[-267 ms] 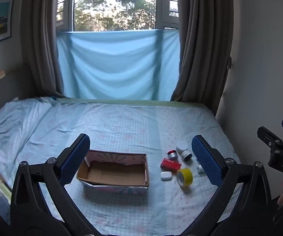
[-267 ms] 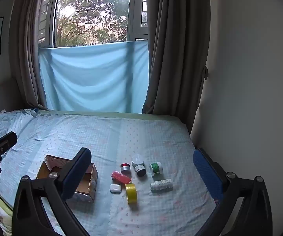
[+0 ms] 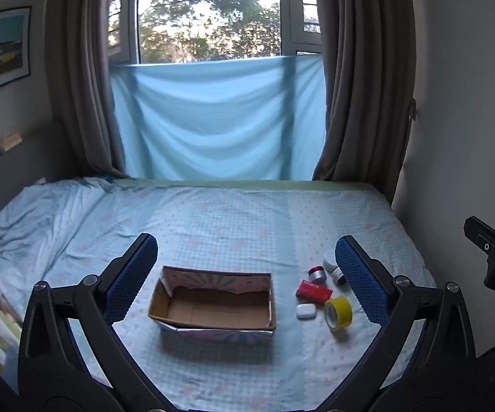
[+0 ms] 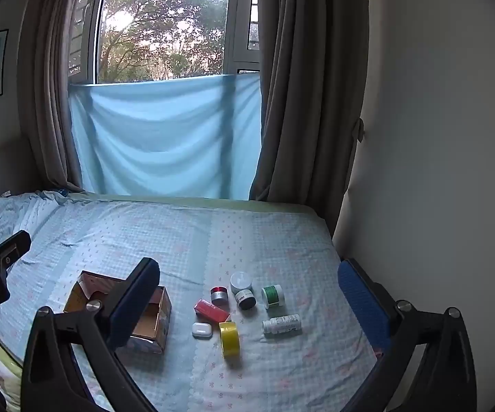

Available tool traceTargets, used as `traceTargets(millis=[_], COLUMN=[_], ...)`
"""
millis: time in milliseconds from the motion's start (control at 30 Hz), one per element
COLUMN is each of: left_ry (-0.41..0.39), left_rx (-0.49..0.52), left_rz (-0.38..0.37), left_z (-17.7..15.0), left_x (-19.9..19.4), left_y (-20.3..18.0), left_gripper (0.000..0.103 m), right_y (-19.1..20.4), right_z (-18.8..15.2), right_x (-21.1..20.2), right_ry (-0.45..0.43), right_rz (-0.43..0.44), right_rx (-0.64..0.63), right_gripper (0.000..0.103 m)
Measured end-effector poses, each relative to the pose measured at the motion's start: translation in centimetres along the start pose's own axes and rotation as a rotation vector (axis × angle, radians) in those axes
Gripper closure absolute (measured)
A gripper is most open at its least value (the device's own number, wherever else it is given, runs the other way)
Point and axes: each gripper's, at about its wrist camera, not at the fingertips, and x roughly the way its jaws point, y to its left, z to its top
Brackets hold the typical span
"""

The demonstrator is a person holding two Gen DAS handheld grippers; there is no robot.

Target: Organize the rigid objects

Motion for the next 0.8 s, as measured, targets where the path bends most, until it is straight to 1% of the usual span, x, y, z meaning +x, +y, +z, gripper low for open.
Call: traceTargets(millis=[167, 200, 333, 367, 467, 800], left_ry=[0.003, 0.017, 0.018, 0.019, 0.015, 0.019], left_rx=[0.013, 0.017, -0.013, -0.017, -0.018, -0.005], left_rz=[0.000, -0.008, -0.047, -0.050, -0.058, -0.056], left_z=[0.02, 0.35, 0.30, 0.27, 0.30, 0.03], left_x=[-0.49, -0.03, -0.24, -0.25, -0.39, -0.48], left_y=[-0.06, -0.25, 0.04, 0.13, 0.32, 0.10], left_gripper=[0.000, 0.000, 0.000, 0.000, 0.000, 0.000], right_y=[0.03, 0.02, -0.30, -0.04, 0.03, -0.06], right_z=[0.44, 0.48, 0.72, 0.20, 0.39, 0.50], right_x=[-0.25, -0.25, -0.13, -0.22, -0.29, -0.45], right_ry=[-0.006, -0.007, -0.008, -0.011, -0.009, 0.000], right_rz=[0.002, 0.001, 0.002, 0.003, 0.007, 0.006], right_rx=[-0.003, -0.004, -0.003, -0.001, 0.004, 0.009], right_gripper=[0.000, 0.000, 0.000, 0.000, 0.000, 0.000])
